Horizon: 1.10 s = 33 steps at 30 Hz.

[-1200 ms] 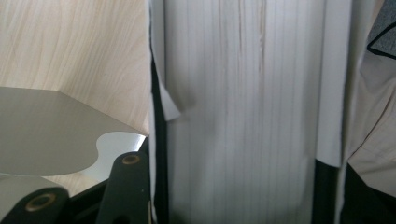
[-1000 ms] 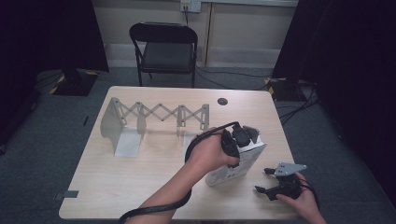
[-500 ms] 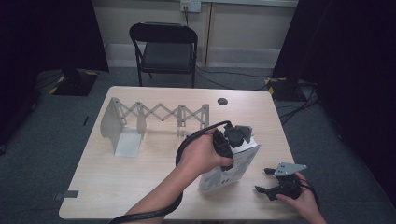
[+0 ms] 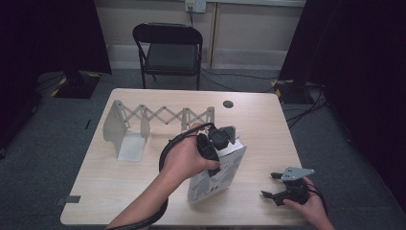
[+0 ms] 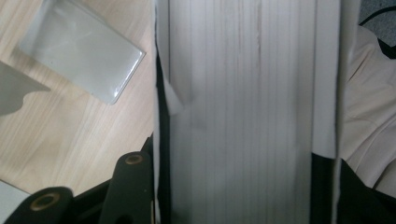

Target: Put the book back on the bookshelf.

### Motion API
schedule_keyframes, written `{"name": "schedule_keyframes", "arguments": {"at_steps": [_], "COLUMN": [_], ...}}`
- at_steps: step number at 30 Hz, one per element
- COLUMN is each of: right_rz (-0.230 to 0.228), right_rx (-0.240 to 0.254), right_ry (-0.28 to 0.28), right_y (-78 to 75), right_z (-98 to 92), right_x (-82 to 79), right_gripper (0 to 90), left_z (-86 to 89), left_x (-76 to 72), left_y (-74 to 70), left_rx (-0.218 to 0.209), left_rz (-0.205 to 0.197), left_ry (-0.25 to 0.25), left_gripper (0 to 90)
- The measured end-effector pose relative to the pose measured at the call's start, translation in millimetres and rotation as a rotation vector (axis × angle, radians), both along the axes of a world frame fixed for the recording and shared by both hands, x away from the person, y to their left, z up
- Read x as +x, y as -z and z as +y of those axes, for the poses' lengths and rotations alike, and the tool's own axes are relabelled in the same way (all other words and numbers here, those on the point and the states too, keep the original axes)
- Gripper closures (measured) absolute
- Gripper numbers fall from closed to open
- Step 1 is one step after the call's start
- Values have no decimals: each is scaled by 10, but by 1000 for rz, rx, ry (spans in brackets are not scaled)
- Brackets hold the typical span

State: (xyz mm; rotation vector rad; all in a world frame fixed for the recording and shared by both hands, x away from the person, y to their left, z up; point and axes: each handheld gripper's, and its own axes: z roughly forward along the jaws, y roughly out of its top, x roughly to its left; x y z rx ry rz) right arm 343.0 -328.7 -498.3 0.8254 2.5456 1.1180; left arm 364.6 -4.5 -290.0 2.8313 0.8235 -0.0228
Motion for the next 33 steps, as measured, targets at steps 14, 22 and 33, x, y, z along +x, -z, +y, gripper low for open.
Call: {"name": "schedule_keyframes", "arguments": {"at_steps": [14, 22, 33], "right_rz": [0, 1, 0], "right_rx": [0, 0, 0], "right_ry": [1, 0, 0], "right_y": [0, 0, 1], "right_z": [0, 0, 0], "right_x": [0, 0, -1], "right_gripper": [155, 155, 155], "left_z": [281, 328, 404], "left_x": [-10, -35, -101], "left_y": [25, 114, 240], "left_rx": [8, -2, -35], "left_rz": [-12, -32, -73], "left_ry": [-63, -48, -53], "left_gripper": [533, 531, 515]}}
